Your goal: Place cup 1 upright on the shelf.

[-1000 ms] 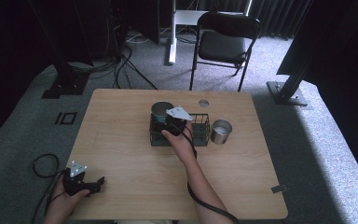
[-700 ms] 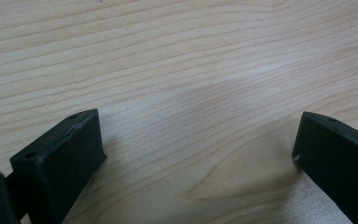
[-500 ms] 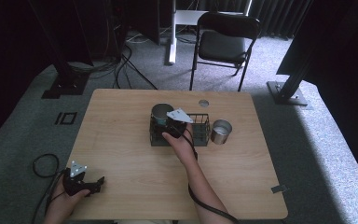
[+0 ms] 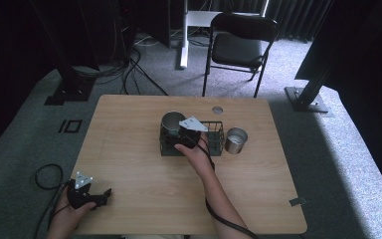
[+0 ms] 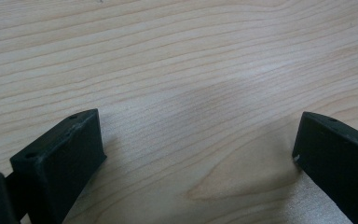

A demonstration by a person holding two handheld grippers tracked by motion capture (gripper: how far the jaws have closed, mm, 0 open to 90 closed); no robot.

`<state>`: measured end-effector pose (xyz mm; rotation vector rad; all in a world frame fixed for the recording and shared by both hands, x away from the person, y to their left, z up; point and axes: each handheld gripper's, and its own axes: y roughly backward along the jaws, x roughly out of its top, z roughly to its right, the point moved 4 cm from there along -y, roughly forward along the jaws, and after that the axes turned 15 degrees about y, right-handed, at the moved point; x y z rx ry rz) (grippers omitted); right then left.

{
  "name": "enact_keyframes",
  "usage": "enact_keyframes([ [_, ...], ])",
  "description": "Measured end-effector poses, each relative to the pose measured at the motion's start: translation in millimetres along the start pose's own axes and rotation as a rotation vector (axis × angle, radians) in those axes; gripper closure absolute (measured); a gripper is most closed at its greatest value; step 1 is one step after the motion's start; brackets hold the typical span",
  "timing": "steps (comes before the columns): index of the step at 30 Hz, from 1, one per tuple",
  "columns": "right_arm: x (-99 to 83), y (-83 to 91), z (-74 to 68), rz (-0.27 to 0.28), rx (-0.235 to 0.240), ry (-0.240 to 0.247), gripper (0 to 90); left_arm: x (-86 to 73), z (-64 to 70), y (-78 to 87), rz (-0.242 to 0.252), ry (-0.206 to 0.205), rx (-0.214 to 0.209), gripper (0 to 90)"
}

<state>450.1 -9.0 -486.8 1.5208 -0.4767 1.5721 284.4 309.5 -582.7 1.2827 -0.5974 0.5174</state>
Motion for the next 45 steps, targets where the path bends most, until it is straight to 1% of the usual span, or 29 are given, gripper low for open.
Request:
enact_keyframes([
  [4, -1.2, 3.5, 1.4, 0.003, 0.006, -0.005, 10.7, 0.0, 0.0, 0.0, 0.000, 0.000, 0.000, 2.3],
  [7, -1.6, 6.6, 2.1, 0.008, 0.008, 0.009, 10.7, 0.0, 0.0, 0.0, 0.000, 0.000, 0.000, 2.3],
  [13, -4.9, 14.3, 2.1, 0.007, 0.025, 0.018, 10.8, 0.0, 0.0, 0.0, 0.000, 0.000, 0.000, 2.3],
  [18, -8.6, 21.8, 3.8, 0.011, 0.025, 0.019, 10.8, 0.0, 0.0, 0.0, 0.000, 0.000, 0.000, 2.3],
  [22, -10.5, 28.1, 6.1, 0.014, 0.025, 0.033, 10.8, 0.0, 0.0, 0.0, 0.000, 0.000, 0.000, 2.3],
  [25, -12.3, 33.2, 7.8, 0.007, 0.022, 0.032, 10.8, 0.1, 0.0, 0.0, 0.000, 0.000, 0.000, 2.3],
  [28, -12.6, 40.5, 8.1, 0.005, 0.024, 0.040, 10.8, 0.0, 0.0, 0.0, 0.000, 0.000, 0.000, 2.3],
  [30, -13.5, 46.3, 9.0, 0.005, 0.027, 0.061, 10.8, 0.1, 0.0, 0.0, 0.000, 0.000, 0.000, 2.3],
  [33, -16.9, 56.0, 12.3, 0.002, 0.032, 0.068, 10.8, 0.1, 0.0, 0.0, 0.000, 0.000, 0.000, 2.3],
  [36, -20.9, 65.3, 16.7, -0.001, 0.027, 0.069, 10.8, 0.2, -0.1, 0.0, -0.001, 0.000, 0.000, 2.3],
  [41, -26.2, 79.6, 23.0, 0.001, 0.015, 0.091, 10.8, 0.0, 0.0, 0.0, 0.000, 0.000, 0.000, 2.3],
  [42, -27.4, 82.8, 23.9, 0.001, 0.014, 0.084, 10.8, 0.0, 0.0, 0.0, 0.000, 0.000, 0.000, 2.4],
  [45, -32.1, 91.8, 28.2, -0.001, 0.007, 0.090, 10.8, 0.0, 0.0, 0.0, 0.000, 0.000, 0.000, 2.3],
])
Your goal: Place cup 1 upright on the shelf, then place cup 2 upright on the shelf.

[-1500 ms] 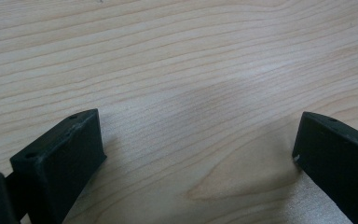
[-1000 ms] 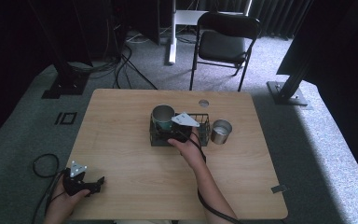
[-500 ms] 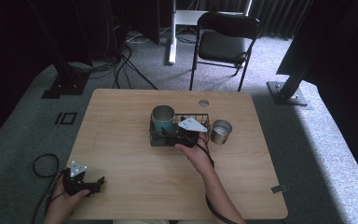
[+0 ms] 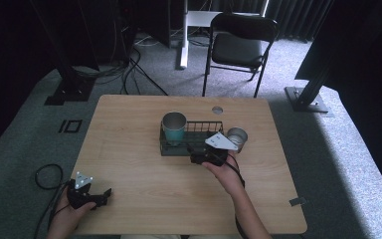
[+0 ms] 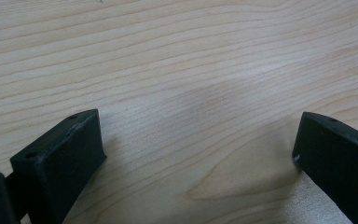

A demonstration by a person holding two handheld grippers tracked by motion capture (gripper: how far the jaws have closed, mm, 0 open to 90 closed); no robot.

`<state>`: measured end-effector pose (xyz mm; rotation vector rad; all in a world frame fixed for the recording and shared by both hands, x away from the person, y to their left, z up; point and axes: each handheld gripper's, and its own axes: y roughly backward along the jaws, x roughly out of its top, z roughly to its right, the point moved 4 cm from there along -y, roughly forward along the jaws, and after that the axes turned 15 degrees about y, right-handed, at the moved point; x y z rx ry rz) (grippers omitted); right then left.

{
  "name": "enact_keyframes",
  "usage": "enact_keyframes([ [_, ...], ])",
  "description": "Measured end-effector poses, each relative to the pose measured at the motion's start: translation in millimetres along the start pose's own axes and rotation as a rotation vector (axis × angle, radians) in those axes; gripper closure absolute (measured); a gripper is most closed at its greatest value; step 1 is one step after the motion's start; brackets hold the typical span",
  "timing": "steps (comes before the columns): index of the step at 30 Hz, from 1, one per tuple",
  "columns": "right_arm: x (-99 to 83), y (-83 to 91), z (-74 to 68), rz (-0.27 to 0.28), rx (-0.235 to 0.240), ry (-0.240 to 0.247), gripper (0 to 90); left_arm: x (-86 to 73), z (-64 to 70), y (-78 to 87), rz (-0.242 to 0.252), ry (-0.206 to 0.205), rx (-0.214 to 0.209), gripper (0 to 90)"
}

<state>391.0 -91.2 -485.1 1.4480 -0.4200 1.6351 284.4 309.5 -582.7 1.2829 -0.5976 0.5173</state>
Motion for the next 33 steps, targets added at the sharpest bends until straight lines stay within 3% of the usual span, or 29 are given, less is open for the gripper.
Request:
enact_keyframes([
  [20, -39.4, 51.1, 25.3, -0.029, -0.058, -0.008, 10.8, 0.0, 0.0, 0.0, 0.000, 0.000, 0.000, 2.3],
  [33, -81.2, 75.8, 48.3, -0.120, -0.121, -0.010, 12.5, 0.0, 0.0, 0.0, -0.001, 0.001, 0.000, 2.3],
])
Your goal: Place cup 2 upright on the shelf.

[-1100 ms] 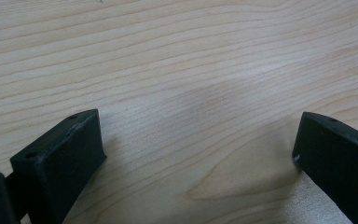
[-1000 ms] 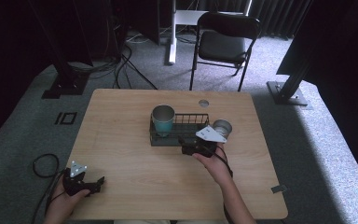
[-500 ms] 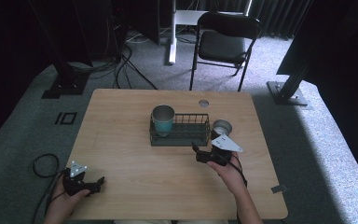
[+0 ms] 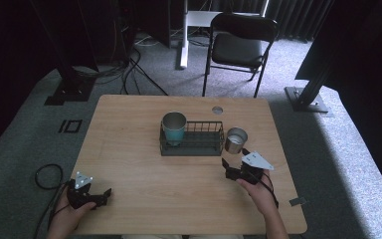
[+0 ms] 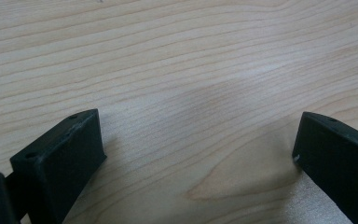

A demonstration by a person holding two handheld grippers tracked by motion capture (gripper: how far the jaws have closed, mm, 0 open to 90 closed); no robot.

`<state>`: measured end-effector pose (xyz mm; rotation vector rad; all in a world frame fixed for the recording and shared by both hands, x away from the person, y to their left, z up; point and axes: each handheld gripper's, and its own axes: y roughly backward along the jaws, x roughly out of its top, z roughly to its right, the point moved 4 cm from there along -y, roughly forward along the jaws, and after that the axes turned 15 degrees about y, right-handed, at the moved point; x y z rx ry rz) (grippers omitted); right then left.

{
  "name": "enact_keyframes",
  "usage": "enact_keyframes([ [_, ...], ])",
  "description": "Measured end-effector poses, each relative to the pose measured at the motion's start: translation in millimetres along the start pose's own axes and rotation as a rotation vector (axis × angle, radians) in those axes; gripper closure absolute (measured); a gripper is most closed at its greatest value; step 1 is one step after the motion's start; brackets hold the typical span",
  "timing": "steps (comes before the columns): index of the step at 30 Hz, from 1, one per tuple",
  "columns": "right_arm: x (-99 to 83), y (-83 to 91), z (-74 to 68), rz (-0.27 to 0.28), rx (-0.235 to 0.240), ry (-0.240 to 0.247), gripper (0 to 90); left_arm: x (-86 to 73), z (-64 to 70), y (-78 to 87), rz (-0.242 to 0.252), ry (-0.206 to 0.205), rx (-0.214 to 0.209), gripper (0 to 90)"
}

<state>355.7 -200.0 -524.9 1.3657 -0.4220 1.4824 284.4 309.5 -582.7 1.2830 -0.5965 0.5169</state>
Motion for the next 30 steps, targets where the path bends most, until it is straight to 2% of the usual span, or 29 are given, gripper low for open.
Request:
enact_keyframes([
  [10, -22.3, 11.9, 14.4, -0.033, -0.027, -0.021, 12.5, -0.1, 0.0, 0.0, 0.000, 0.000, 0.000, 2.4],
  [30, -48.1, 9.6, 40.4, -0.062, -0.089, -0.083, 12.4, -0.1, 0.0, 0.0, 0.000, -0.001, 0.000, 2.3],
])
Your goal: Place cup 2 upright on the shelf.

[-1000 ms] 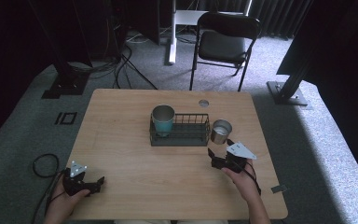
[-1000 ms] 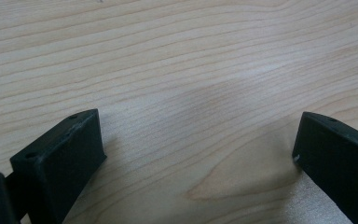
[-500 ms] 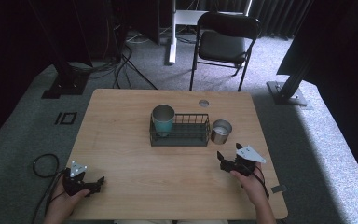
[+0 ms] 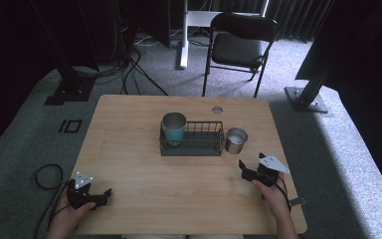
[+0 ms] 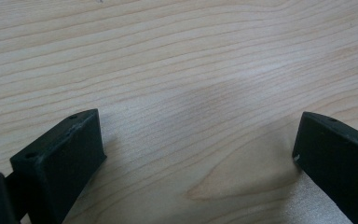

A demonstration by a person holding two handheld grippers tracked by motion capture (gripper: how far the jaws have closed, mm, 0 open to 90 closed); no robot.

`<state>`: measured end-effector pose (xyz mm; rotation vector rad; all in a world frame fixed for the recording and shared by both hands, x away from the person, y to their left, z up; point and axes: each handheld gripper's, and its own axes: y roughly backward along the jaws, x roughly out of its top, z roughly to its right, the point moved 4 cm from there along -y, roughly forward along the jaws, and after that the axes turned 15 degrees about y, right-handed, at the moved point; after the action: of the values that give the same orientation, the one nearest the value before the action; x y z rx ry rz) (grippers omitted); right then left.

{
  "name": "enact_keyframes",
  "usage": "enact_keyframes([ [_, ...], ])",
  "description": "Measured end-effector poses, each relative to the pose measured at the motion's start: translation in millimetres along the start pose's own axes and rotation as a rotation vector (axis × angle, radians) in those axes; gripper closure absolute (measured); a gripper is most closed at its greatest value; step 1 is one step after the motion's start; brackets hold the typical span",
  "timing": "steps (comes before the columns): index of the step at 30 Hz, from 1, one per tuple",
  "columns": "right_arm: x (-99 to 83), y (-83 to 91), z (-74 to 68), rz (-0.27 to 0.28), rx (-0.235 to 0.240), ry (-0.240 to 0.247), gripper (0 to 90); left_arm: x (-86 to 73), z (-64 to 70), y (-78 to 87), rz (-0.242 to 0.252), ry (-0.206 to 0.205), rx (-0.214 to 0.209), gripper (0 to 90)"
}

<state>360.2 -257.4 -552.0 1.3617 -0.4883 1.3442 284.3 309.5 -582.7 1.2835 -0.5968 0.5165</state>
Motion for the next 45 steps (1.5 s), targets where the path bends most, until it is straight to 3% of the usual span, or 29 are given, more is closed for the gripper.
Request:
enact_keyframes([
  [13, -2.7, -23.6, 10.5, 0.001, 0.002, -0.029, 12.4, 0.0, 0.0, -0.1, 0.001, 0.000, 0.000, 2.3],
  [19, 4.0, -36.0, 5.9, -0.002, 0.022, -0.015, 12.4, 0.0, 0.0, -0.1, 0.001, 0.000, -0.001, 2.4],
  [37, 25.0, -56.4, 13.7, 0.012, 0.002, -0.033, 12.0, 0.0, 0.0, 0.1, -0.001, -0.001, 0.000, 2.4],
  [45, 25.8, -66.7, 9.6, 0.003, 0.029, -0.028, 11.7, 0.1, 0.0, 0.1, -0.001, 0.000, 0.000, 2.3],
])
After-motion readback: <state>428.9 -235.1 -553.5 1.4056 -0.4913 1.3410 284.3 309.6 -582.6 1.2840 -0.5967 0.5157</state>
